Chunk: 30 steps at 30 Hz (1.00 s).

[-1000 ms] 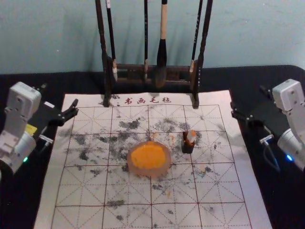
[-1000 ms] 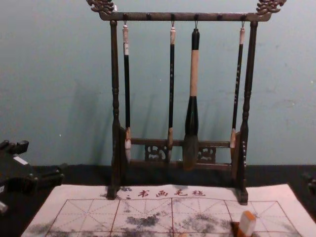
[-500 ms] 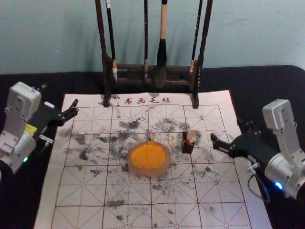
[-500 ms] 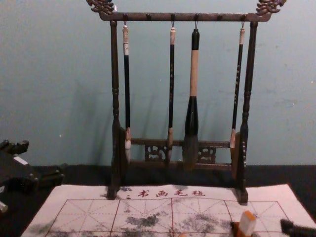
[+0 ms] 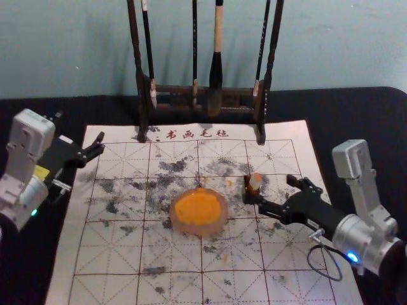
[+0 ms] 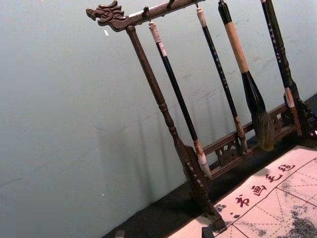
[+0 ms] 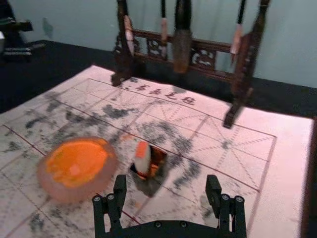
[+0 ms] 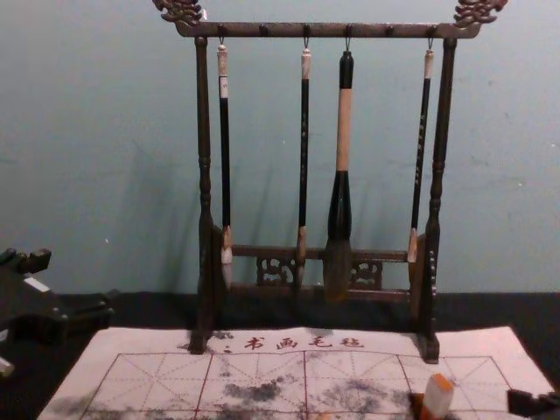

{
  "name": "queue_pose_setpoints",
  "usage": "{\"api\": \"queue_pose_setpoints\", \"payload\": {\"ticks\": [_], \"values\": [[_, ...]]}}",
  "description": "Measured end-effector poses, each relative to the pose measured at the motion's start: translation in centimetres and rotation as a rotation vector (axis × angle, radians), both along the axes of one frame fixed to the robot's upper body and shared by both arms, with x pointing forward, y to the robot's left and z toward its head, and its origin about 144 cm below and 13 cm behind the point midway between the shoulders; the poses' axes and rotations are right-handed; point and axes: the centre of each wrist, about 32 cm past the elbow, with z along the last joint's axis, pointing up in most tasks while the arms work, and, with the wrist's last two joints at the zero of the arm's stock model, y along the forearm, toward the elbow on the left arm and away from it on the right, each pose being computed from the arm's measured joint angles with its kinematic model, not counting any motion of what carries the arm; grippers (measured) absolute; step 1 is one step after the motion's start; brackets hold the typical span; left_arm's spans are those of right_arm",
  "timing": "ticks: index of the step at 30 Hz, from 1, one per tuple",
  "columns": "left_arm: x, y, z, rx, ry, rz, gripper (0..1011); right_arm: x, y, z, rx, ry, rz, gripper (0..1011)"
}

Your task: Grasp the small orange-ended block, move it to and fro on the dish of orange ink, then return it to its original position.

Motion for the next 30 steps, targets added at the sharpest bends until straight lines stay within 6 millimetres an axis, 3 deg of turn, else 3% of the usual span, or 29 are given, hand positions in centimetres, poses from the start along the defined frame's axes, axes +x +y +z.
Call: {"api": "queue_pose_setpoints", "payload": {"ticks": [9,30], "values": [[0.0,0.0,0.0,0.000,0.000,0.000,1001,1.0,1.3,0.1,-0.004,-0.038,0.043,1003],[0.0,0.0,0.0,0.000,0.000,0.000,1001,2.0,2.3,-0.2,0.010,-0.058,0.047,1003]]}}
